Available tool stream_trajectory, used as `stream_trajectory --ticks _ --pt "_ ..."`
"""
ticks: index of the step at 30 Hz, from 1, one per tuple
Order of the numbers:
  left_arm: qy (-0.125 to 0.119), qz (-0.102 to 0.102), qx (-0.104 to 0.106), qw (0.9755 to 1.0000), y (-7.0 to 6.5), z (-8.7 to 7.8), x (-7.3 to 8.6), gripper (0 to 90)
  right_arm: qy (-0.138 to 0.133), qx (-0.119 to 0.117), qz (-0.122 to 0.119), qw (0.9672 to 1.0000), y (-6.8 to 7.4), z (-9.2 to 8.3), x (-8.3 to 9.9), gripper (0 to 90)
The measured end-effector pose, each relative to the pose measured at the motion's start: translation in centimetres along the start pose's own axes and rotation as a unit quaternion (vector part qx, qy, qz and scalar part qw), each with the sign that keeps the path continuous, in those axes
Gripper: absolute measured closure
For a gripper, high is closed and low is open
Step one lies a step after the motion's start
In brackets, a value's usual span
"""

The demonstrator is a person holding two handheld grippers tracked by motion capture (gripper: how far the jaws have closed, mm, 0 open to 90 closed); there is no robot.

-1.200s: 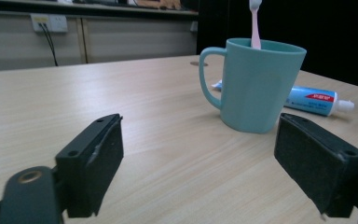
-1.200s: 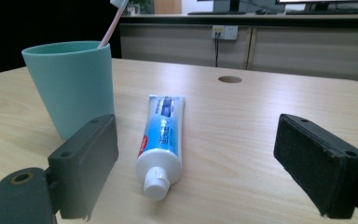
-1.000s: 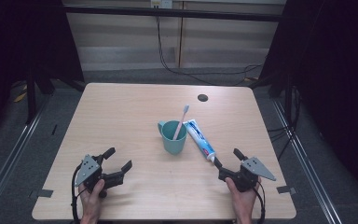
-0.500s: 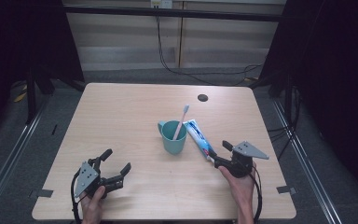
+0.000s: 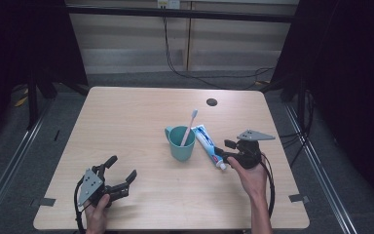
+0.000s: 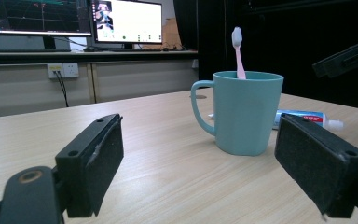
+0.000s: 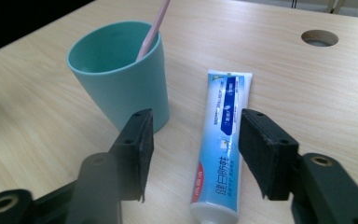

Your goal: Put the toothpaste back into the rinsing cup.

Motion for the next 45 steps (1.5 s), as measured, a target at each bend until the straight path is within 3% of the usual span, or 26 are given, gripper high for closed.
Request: stream_trajectory --ticks 5,9,16,19,21,23,26,30,34,37,43,45 --pt "0.000 0.004 -0.002 1.0000 0.1 0.0 0.0 15.4 0.028 -0.018 -0.003 0.9994 0.0 0.6 -0.5 45.0" --pt "0.000 0.001 0.000 1.0000 0.0 0.0 0.0 15.5 0.050 -0.016 -0.007 0.9986 -0.1 1.0 -0.9 44.0" --pt "0.000 0.002 0.003 1.0000 0.0 0.0 0.0 15.5 0.105 -0.028 0.010 0.9940 -0.4 2.1 -0.5 41.3" --pt "0.000 0.000 0.005 1.0000 0.0 0.0 0.0 15.5 0.123 -0.051 0.035 0.9904 -0.5 2.6 -0.4 40.3" --pt "-0.001 0.000 0.005 1.0000 0.0 0.0 0.0 15.5 0.148 -0.039 0.030 0.9878 -0.7 2.9 -0.2 39.5" --pt "-0.001 0.000 0.005 1.0000 0.0 0.0 0.0 15.5 0.163 -0.042 0.037 0.9850 -0.8 3.3 -0.2 39.6" --pt "-0.001 0.000 0.005 1.0000 0.0 0.0 0.0 15.5 0.196 -0.030 0.044 0.9792 -1.6 4.1 0.3 35.9" --pt "-0.001 -0.001 0.007 1.0000 -0.1 0.0 0.0 15.5 0.216 -0.024 0.052 0.9746 -2.1 4.8 0.6 35.6" --pt "-0.001 -0.001 0.008 1.0000 -0.1 0.0 0.0 15.5 0.234 -0.019 0.048 0.9709 -2.5 5.4 0.7 42.6" --pt "-0.001 -0.001 0.008 1.0000 -0.1 0.0 0.0 15.5 0.258 -0.023 0.048 0.9648 -2.6 5.8 0.7 40.0" --pt "-0.001 -0.001 0.008 1.0000 -0.1 0.0 0.0 15.6 0.266 -0.023 0.064 0.9615 -2.9 6.6 0.9 35.7" --pt "-0.001 -0.001 0.007 1.0000 -0.1 0.0 0.0 15.6 0.277 -0.020 0.060 0.9587 -3.0 6.8 1.3 34.4"
Point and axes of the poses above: each handheld gripper's, and its own axes: z roughly forward along the jaws, x roughly out of its underside, y roughly to its left, the point moved 8 cm from there along z, roughly forward along the jaws, and after that the axes turned 9 degrees about -y, right-handed, at the moved point
